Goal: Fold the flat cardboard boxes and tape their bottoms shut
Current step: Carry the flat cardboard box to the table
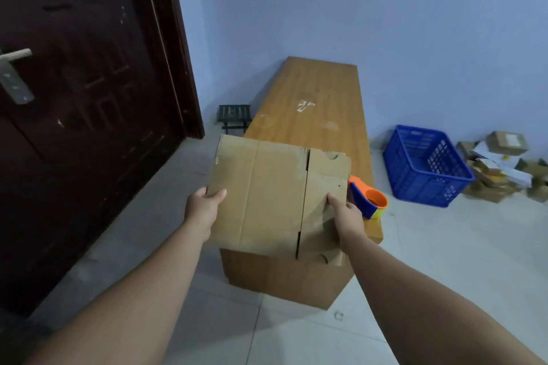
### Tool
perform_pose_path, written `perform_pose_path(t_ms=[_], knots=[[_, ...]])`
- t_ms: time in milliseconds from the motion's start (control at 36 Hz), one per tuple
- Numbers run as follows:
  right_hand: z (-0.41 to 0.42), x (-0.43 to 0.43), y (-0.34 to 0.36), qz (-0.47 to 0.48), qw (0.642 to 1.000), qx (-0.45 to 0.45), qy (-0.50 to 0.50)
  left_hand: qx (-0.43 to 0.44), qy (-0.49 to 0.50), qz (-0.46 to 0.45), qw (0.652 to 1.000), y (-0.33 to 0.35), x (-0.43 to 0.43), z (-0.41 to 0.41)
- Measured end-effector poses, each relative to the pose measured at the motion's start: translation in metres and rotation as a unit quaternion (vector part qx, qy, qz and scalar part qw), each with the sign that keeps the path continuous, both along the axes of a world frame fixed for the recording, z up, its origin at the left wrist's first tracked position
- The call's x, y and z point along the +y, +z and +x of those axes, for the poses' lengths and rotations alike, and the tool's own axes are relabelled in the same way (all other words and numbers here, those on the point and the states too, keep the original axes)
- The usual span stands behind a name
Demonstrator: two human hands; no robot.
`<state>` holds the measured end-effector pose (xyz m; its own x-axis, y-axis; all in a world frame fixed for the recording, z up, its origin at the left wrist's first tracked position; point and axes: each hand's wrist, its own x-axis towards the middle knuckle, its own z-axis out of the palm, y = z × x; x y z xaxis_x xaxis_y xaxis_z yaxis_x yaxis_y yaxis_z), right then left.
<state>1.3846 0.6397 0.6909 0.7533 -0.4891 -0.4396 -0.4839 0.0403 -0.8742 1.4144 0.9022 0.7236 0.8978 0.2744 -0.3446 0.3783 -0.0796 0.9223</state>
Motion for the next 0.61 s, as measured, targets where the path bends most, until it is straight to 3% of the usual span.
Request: perform_pose_path(t_ms=[611], knots=[[0.194, -0.040, -0.011, 0.009, 0.999, 0.042, -0.013, 0.073, -0.052, 0.026, 0.996, -0.006, -0.043, 0.198]])
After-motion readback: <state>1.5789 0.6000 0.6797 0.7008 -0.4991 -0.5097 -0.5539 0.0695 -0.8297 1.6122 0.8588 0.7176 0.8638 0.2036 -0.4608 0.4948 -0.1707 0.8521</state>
